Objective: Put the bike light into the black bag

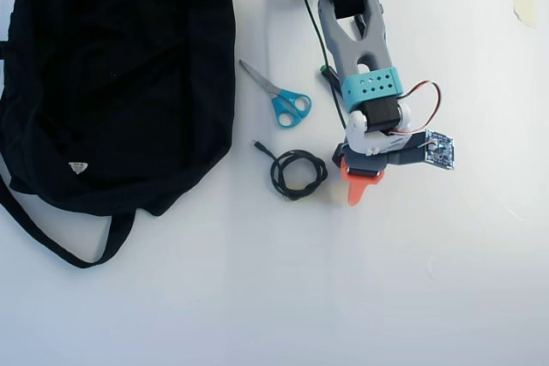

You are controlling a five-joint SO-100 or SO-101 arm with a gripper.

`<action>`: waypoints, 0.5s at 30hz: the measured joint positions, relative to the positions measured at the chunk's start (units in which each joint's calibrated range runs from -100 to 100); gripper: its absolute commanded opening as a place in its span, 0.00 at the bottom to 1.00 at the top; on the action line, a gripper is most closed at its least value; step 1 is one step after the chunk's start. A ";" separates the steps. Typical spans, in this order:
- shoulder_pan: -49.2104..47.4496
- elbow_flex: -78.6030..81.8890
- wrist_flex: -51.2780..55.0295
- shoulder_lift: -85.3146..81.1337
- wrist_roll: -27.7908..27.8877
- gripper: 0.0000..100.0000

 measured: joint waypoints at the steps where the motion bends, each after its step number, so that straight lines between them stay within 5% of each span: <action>1: 0.07 0.00 0.17 0.00 0.10 0.14; 4: 0.51 -0.08 0.94 -0.08 0.20 0.02; 15: 0.81 -0.08 1.12 -0.08 0.20 0.02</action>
